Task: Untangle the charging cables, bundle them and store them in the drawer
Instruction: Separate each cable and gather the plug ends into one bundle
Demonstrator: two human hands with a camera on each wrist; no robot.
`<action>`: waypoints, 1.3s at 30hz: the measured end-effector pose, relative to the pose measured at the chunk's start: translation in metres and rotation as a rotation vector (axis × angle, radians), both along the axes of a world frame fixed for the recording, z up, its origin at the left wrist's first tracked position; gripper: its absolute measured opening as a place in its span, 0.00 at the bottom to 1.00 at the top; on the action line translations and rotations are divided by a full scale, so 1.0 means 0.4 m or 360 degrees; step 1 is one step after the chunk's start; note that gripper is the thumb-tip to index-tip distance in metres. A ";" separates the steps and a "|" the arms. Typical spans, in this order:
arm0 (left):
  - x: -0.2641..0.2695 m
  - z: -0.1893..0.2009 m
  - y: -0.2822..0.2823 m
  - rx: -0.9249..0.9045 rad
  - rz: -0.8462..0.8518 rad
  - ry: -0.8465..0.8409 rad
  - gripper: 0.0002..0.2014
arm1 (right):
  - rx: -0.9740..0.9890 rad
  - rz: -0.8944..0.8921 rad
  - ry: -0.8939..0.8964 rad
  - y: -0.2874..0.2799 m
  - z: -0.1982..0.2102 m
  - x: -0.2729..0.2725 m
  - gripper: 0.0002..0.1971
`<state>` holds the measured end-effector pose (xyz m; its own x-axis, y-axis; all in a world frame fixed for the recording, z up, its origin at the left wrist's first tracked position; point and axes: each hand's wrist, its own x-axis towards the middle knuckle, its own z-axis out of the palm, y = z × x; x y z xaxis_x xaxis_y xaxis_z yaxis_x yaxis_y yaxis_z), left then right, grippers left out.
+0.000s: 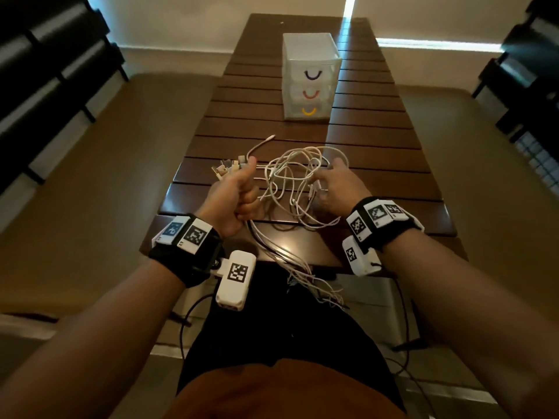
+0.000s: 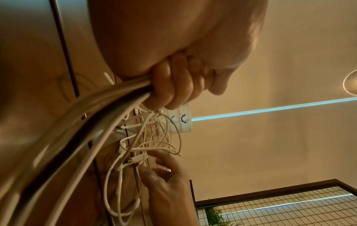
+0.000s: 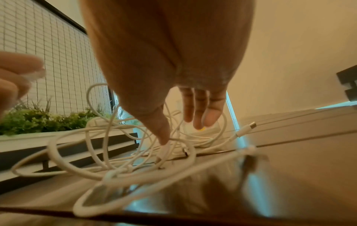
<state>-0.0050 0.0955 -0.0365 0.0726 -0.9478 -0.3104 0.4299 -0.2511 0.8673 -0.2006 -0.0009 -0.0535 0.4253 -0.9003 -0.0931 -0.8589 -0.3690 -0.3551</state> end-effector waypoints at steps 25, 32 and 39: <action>-0.171 0.044 -0.060 -0.0165 -0.0112 -0.0761 0.06 | -0.0257 0.0099 -0.0746 -0.066 0.116 -0.075 0.10; -0.167 0.025 -0.097 0.0014 0.0222 -0.1031 0.10 | -0.0172 -0.0030 -0.1426 -0.051 0.161 -0.118 0.12; -0.199 0.061 -0.140 0.0014 0.0369 -0.0415 0.12 | 0.0083 0.0293 -0.1465 0.007 0.167 -0.125 0.11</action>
